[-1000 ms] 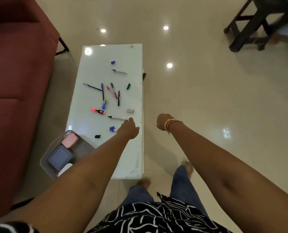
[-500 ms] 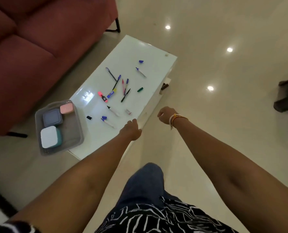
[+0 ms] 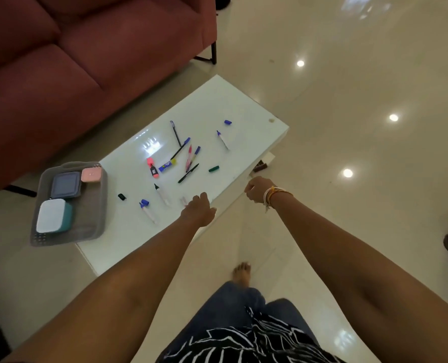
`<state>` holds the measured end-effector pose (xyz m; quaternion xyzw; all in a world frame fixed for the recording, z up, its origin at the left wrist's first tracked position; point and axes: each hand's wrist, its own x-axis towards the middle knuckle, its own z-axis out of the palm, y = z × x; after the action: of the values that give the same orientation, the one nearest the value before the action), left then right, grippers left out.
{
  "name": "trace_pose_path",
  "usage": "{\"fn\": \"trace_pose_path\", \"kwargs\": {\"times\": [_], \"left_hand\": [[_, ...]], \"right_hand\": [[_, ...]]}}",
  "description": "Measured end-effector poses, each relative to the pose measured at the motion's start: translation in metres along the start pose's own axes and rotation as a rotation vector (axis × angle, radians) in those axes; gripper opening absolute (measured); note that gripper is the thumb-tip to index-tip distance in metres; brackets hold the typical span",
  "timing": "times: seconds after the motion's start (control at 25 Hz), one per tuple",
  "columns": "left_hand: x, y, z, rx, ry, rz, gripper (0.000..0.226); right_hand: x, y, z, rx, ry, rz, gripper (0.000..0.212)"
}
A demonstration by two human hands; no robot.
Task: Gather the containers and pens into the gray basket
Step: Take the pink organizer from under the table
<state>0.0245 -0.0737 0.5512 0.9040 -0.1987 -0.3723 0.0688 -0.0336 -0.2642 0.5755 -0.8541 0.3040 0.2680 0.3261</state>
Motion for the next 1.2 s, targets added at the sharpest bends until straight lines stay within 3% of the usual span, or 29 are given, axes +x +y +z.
{"fn": "trace_pose_path", "kwargs": {"times": [0.16, 0.28, 0.48, 0.68, 0.76, 1.0, 1.2], "left_hand": [[0.018, 0.049, -0.013, -0.054, 0.037, 0.007, 0.056], [0.031, 0.071, -0.015, -0.083, 0.063, -0.046, 0.055], [0.067, 0.11, -0.002, -0.185, 0.155, -0.118, 0.054], [0.14, 0.129, 0.059, -0.189, 0.296, -0.147, 0.048], [0.183, 0.123, 0.096, -0.144, 0.384, -0.147, 0.044], [0.318, 0.078, 0.21, 0.159, 0.8, -0.035, 0.053], [0.391, 0.053, 0.249, 0.386, 1.216, 0.026, 0.057]], "right_hand": [[0.033, 0.01, -0.041, -0.063, -0.015, -0.021, 0.008], [0.045, 0.011, -0.066, -0.13, -0.027, -0.085, 0.003], [0.083, 0.044, -0.079, -0.203, -0.042, -0.163, 0.027], [0.172, 0.106, -0.04, -0.182, 0.054, -0.19, 0.026], [0.222, 0.13, -0.013, -0.208, 0.056, -0.192, 0.02], [0.381, 0.2, 0.085, -0.179, 0.116, -0.176, 0.031], [0.485, 0.231, 0.133, -0.108, 0.314, -0.209, 0.034]]}}
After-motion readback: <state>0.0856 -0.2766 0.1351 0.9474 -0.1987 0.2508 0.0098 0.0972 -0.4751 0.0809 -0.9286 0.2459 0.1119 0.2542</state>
